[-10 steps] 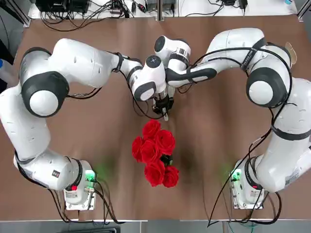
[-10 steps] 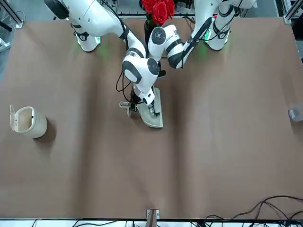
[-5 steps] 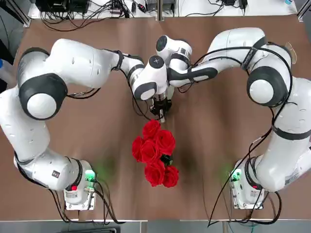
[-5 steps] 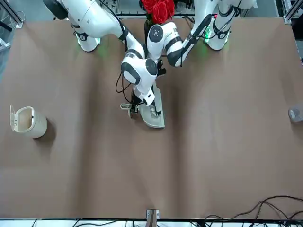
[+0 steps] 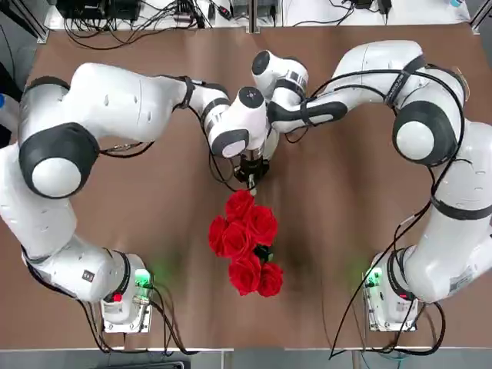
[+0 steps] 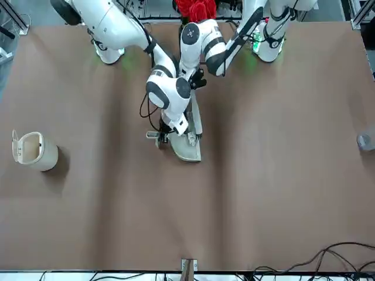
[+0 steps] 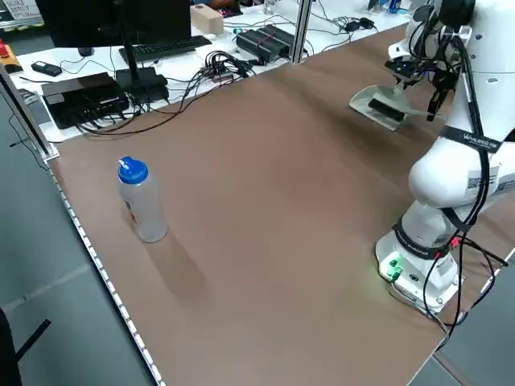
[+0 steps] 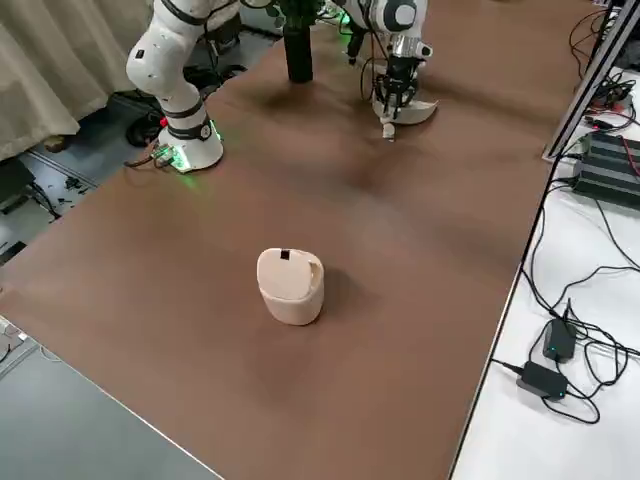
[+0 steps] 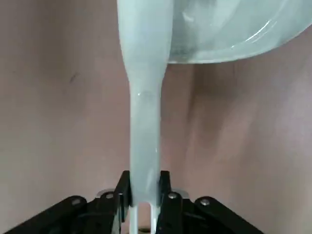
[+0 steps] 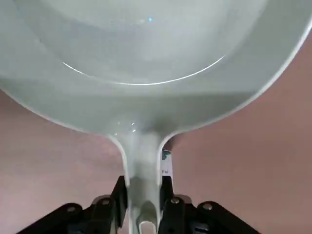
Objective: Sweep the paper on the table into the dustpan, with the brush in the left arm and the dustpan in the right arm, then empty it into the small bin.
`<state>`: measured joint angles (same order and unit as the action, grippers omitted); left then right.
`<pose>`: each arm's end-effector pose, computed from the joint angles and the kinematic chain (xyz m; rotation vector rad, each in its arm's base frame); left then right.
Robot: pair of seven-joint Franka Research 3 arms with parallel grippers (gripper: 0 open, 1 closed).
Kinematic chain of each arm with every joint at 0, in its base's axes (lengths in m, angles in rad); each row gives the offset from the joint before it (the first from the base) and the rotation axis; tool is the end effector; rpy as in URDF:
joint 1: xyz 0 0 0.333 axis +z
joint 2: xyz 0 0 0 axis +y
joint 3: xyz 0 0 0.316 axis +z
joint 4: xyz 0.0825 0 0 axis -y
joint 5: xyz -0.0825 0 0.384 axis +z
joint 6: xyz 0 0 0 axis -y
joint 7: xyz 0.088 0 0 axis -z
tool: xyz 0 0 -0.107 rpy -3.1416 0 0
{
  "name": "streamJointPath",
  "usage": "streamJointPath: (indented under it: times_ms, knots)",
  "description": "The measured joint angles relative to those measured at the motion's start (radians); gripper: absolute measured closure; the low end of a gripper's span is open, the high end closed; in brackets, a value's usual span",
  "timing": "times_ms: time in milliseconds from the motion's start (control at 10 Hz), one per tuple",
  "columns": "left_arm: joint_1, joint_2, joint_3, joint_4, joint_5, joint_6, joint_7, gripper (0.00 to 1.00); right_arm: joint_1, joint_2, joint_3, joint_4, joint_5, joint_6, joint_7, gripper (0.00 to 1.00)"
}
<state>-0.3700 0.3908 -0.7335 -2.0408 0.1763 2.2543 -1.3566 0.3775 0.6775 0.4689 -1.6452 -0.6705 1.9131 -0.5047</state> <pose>0.2777 -0.5140 0.2905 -3.1043 -0.2566 0.2201 0.4879 0.4358 0.2306 1.9014 2.0370 -0.3469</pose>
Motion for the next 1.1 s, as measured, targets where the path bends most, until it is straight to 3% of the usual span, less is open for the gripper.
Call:
streamJointPath:
  times_ms: [400, 600, 800, 1100]
  knots:
    - [0.000, -0.072, -0.016, -0.017, 0.001, -0.040, 0.015, 0.73, -0.051, 0.007, -0.001, -0.041, 0.000, 0.107, -0.057, 0.68]
    - [0.005, -0.126, -0.017, -0.065, 0.001, -0.081, 0.051, 0.73, -0.067, 0.007, 0.000, -0.054, 0.002, 0.135, -0.090, 0.68]
    - [0.028, -0.197, -0.016, -0.140, -0.003, -0.095, 0.096, 0.73, -0.075, 0.002, 0.000, -0.054, 0.008, 0.137, -0.107, 0.68]
    - [0.099, -0.272, -0.015, -0.162, -0.075, -0.204, 0.252, 0.73, -0.087, -0.048, -0.008, -0.054, 0.073, 0.072, -0.116, 0.68]
